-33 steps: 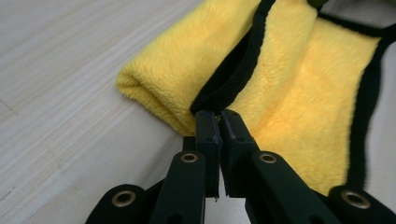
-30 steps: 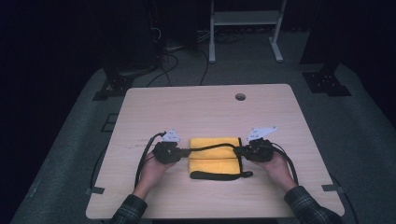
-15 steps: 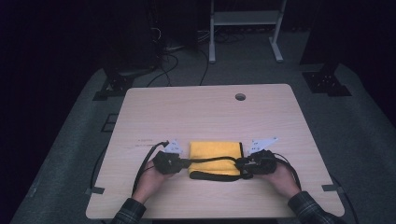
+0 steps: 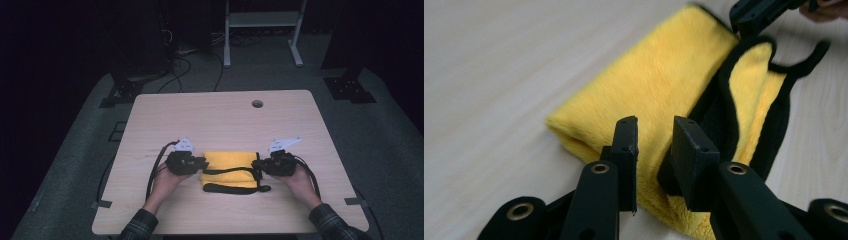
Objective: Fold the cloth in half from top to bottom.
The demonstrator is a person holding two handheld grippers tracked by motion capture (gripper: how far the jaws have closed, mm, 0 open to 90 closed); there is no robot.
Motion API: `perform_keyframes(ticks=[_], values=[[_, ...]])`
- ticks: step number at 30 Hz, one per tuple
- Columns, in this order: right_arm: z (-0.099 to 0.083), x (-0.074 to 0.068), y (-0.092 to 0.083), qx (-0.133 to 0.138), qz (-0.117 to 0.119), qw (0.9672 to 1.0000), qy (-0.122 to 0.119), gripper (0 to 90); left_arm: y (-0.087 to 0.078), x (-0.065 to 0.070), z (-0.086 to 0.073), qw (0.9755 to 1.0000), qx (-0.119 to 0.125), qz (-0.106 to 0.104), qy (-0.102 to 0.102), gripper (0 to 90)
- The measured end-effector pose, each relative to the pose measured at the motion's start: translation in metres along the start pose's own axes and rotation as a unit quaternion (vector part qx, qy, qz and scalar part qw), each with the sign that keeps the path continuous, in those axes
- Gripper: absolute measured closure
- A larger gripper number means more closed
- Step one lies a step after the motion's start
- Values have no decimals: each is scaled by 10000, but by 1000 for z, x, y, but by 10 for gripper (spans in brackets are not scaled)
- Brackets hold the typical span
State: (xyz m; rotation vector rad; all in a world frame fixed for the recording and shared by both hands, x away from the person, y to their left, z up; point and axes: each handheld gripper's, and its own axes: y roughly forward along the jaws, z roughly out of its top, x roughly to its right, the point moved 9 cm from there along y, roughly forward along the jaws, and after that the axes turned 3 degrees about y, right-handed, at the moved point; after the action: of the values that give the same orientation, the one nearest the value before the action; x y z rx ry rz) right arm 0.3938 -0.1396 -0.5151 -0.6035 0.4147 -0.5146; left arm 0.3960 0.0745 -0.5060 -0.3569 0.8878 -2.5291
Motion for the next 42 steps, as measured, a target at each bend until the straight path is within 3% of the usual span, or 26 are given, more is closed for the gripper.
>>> perform_keyframes(ticks=[3, 7, 10, 13, 15, 20, 22, 25, 27, 29, 32, 35, 37, 39, 42], values=[[-5, -7, 4, -148, 113, 9998, -95, 805, 5, 9, -7, 9998, -120, -122, 71, 717], [-5, -17, -5, -95, 295, 9993, -191, 804, -1, 22, -12, 9996, -136, -220, 137, 698], [-14, -25, -7, -241, 380, 9985, -310, 803, -6, 29, -18, 9993, -162, -278, 191, 683], [-23, -30, -7, -430, 379, 9974, -442, 803, -11, 38, -24, 9989, -146, -436, 111, 672], [-25, -33, -7, -479, 313, 9966, -586, 798, -13, 43, -29, 9985, -199, -477, 199, 648], [-17, -42, -14, -255, 417, 9971, -575, 799, -27, 45, -16, 9979, 223, -596, 130, 624], [-15, -45, -14, -205, 470, 9971, -557, 806, -26, 39, -10, 9984, 310, -460, 125, 638], [-18, -47, -7, -335, 463, 9964, -618, 816, -21, 29, -3, 9985, 438, -322, 16, 657], [-23, -48, -2, -460, 423, 9954, -721, 821, -15, 25, -4, 9992, 309, -245, 20, 676], [-28, -49, 2, -613, 385, 9939, -829, 823, -8, 30, -13, 9994, 51, -320, 80, 683], [-30, -50, 3, -605, 369, 9939, -848, 822, -4, 38, -28, 9989, -267, -289, 260, 678], [-31, -49, 3, -576, 438, 9943, -788, 815, -5, 43, -35, 9989, -275, -155, 336, 642], [-30, -49, 2, -559, 436, 9945, -768, 765, -6, 42, -34, 9989, -278, -91, 363, 601], [-28, -47, 0, -479, 367, 9958, -687, 640, -7, 43, -32, 9994, -183, -71, 295, 501], [-23, -36, -8, -245, 136, 9983, -505, 484, -11, 38, -31, 9990, -152, 183, 375, 351]])
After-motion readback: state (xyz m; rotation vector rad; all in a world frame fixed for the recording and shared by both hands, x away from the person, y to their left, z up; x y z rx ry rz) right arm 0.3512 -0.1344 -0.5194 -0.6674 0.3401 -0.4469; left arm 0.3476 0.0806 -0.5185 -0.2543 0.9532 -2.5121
